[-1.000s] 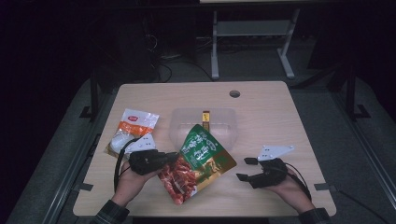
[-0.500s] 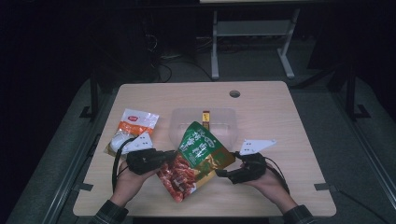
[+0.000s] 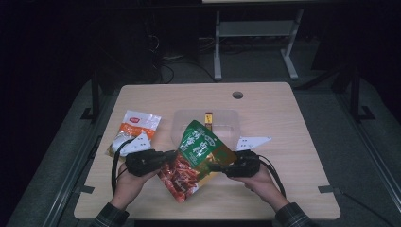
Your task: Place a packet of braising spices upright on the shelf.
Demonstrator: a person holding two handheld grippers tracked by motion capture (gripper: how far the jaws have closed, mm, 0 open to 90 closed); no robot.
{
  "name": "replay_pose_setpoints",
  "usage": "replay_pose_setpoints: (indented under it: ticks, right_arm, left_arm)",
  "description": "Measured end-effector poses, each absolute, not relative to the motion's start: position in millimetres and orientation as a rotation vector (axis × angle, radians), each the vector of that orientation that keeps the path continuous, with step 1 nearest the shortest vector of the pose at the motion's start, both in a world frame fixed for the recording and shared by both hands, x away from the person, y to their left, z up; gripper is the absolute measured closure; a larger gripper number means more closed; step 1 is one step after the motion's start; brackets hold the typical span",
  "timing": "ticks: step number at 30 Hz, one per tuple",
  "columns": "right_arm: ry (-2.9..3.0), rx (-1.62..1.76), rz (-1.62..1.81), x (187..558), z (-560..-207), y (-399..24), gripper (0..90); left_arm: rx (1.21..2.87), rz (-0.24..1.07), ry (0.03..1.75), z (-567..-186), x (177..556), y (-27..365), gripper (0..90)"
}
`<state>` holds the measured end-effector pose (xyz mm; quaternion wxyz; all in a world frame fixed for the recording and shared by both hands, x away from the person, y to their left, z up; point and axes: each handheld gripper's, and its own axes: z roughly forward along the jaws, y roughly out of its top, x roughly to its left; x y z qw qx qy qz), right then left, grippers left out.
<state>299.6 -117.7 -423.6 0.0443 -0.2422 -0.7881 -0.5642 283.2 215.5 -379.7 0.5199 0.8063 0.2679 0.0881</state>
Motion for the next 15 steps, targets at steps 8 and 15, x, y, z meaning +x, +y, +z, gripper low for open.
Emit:
replay_pose_setpoints:
  ticks: [8, 15]
  right_arm:
    - [-2.406, -0.732, -1.742, 299, -418, -120, 89.5]
    - [-2.402, -0.695, -1.737, 300, -409, -125, 90.0]
  left_arm:
    - [1.946, 0.202, 0.633, -384, 283, 213, 89.4]
    - [2.002, 0.184, 0.628, -393, 281, 212, 89.3]
